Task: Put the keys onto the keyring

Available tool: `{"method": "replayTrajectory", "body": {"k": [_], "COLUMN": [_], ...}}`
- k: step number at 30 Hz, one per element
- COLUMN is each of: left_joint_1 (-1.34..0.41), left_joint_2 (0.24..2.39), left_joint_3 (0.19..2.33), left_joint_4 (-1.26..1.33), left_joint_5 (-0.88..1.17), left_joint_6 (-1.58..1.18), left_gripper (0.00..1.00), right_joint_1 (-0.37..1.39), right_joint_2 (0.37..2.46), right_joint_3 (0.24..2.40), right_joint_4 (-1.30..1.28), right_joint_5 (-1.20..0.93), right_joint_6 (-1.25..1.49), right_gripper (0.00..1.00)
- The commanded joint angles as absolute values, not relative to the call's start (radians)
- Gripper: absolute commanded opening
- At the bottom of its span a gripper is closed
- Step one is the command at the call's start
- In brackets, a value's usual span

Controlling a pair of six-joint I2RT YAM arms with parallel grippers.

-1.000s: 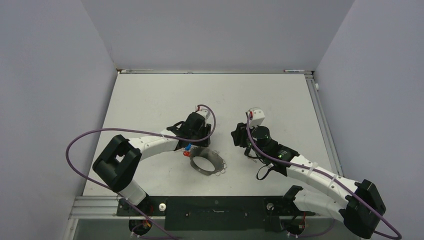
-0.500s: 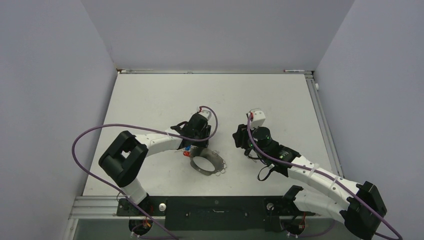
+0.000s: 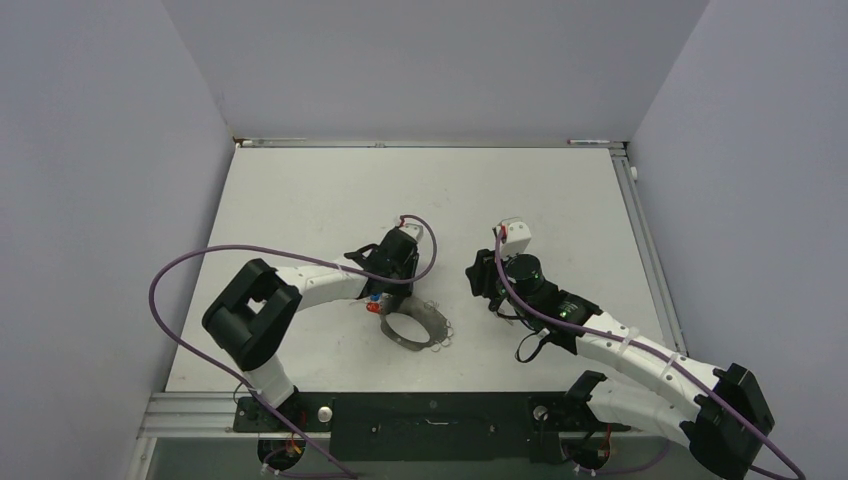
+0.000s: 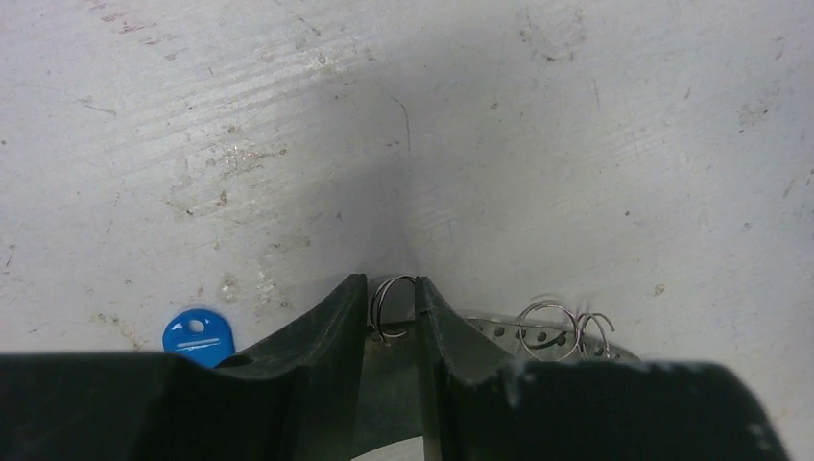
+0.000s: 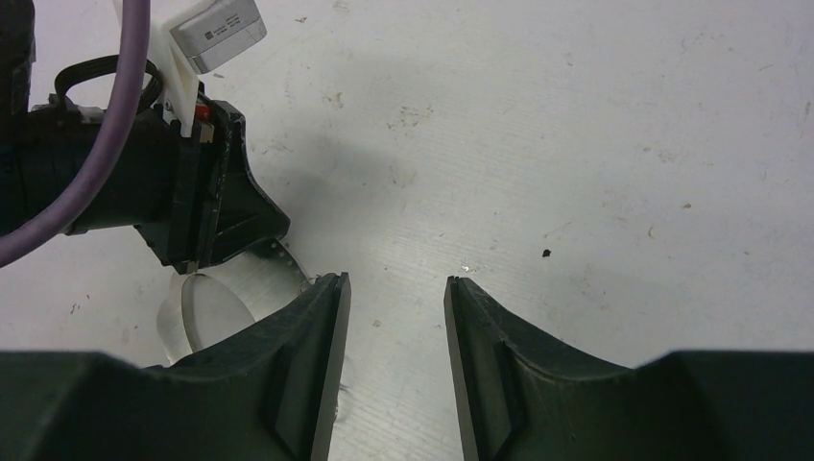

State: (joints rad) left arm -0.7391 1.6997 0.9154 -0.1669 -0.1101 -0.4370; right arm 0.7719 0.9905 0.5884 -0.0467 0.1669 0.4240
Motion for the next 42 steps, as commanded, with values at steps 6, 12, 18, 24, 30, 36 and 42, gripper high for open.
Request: {"method": "replayTrajectory", "body": {"k": [6,12,18,24,30,36,42], "left_joint_1": [-0.75,-0.763,-0.778,-0.813,-0.864,-0.889,-0.891], "left_joint_2": [1.711,1.647,1.53,1.394,1.284,1.197,1.165], "left_joint_3": [0.939,0.926,0.896,0.873,0.875,0.955,1.056], "left_joint_4": [-0.14,-0.119,-0.101,-0.1,-0.142,-0.329,-0.555], "left_joint_5": [-0.119,-0.123,-0.108,-0.109,-0.132,-0.166,-0.223], "left_joint_6": [-0.446,-0.436,-0.402,-0.354,-0.321,-0.325,-0.319], "left_gripper": [0.06,0.0,0.0,0.0,0.0,0.0,0.0], "right_joint_1": [0.767,0.767,0.767,0.766,0.753,0.749,0.754], "right_joint_2": [0.959,0.95,0.925,0.872,0.816,0.852,0.931], "right_joint_3": [0.581,0.579,0.574,0.559,0.542,0.553,0.557], "right_joint_4": [-0.04,-0.033,-0.015,0.037,0.107,0.199,0.262], "right_joint_5": [0.167,0.163,0.15,0.101,-0.178,-0.422,-0.5], "right_joint_6": [0.414,0.405,0.389,0.35,0.269,0.281,0.305], "right_gripper": [0.42,0.41,0.41,0.41,0.42,0.47,0.62]}}
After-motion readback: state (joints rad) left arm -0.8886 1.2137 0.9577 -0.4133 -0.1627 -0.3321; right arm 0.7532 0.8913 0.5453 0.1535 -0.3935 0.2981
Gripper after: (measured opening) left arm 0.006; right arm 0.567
